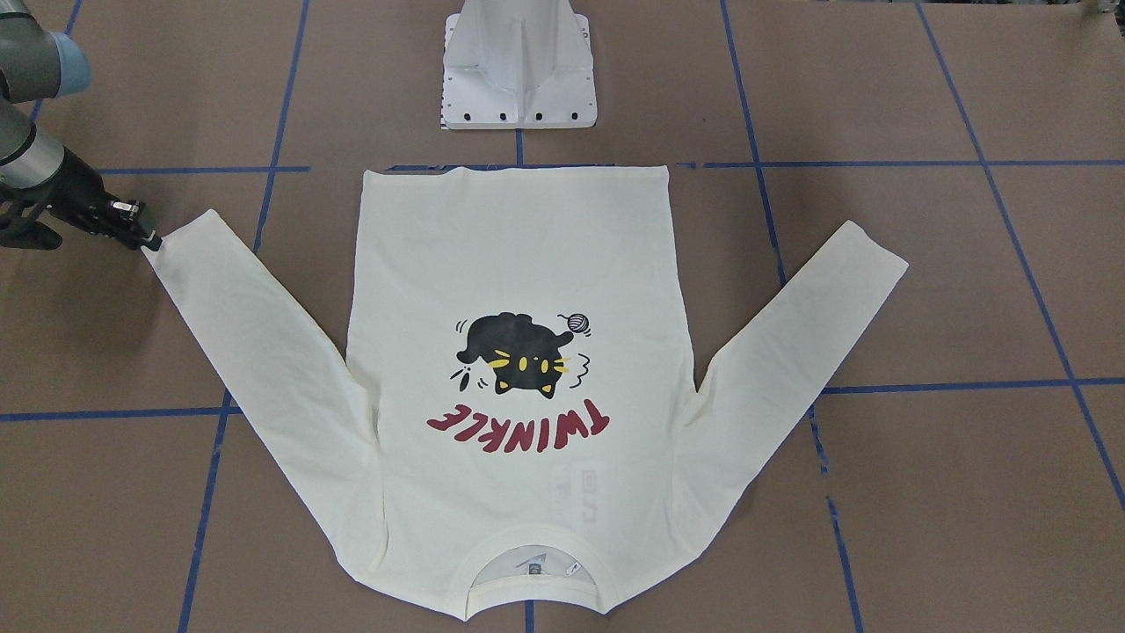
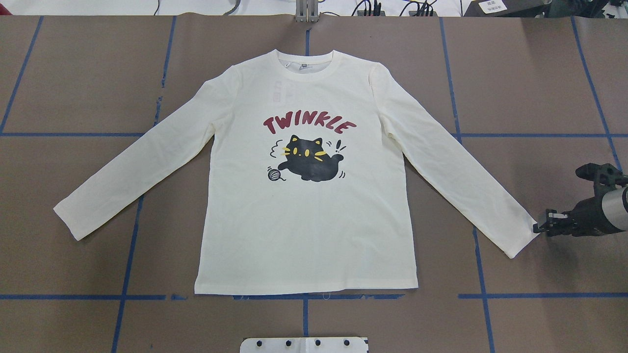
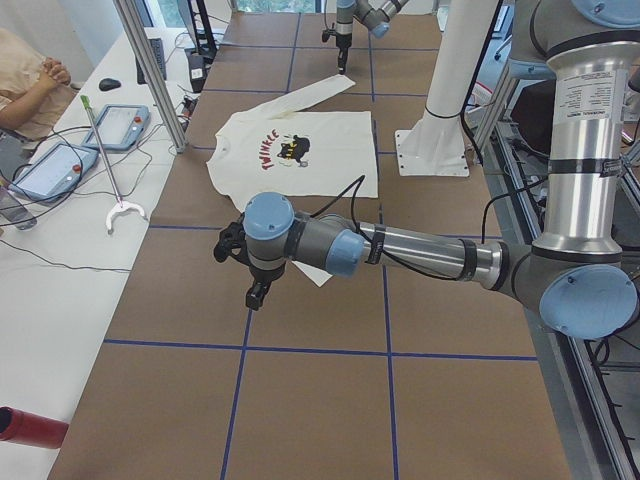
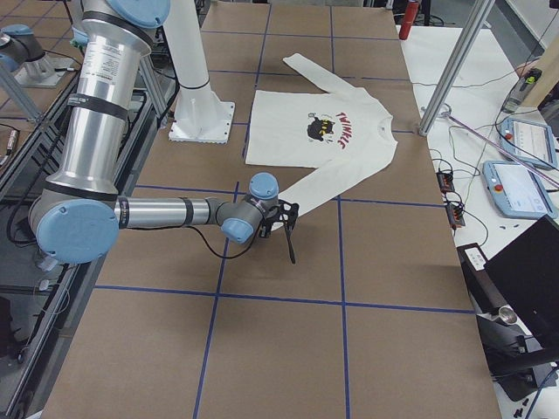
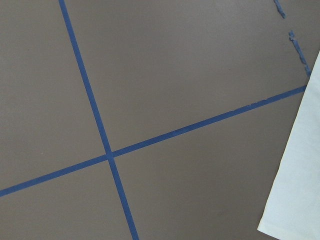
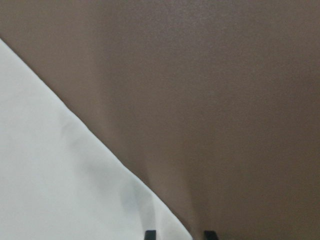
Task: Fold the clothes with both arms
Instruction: 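Reach the right gripper to the nearby sleeve cuff and grasp it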
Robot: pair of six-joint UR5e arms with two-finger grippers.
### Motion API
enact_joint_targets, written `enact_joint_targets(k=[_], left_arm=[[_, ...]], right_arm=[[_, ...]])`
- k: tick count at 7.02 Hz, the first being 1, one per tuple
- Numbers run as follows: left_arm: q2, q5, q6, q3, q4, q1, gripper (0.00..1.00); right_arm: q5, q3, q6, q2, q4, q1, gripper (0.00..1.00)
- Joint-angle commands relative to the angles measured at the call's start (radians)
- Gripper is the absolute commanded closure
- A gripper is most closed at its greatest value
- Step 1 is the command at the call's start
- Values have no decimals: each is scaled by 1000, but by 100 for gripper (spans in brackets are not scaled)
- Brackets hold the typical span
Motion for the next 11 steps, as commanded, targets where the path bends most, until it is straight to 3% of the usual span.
enact_joint_targets(k=[1,2,3,5,7,9,10,11], left_arm=[[1,0,0,0,0,0,0],[1,0,0,0,0,0,0],[1,0,0,0,0,0,0],[1,0,0,0,0,0,0],[1,0,0,-5,0,0,0],[-1,-2,0,-6,-2,0,0],[1,-2,-2,-5,-14,-2,0],[1,-2,-3,-6,-18,0,0]], right_arm=[[2,0,2,-1,0,-1,71],[3,0,2,-1,0,-1,89],[6,-2,2,1,0,-2,100],[9,1,1,5,2,-2,100],[63,126,39,12,-1,-1,100],[62,153,233,204,-34,-1,100],[60,155,302,376,-164,20,100],[49,146,347,621,-415,19,100]])
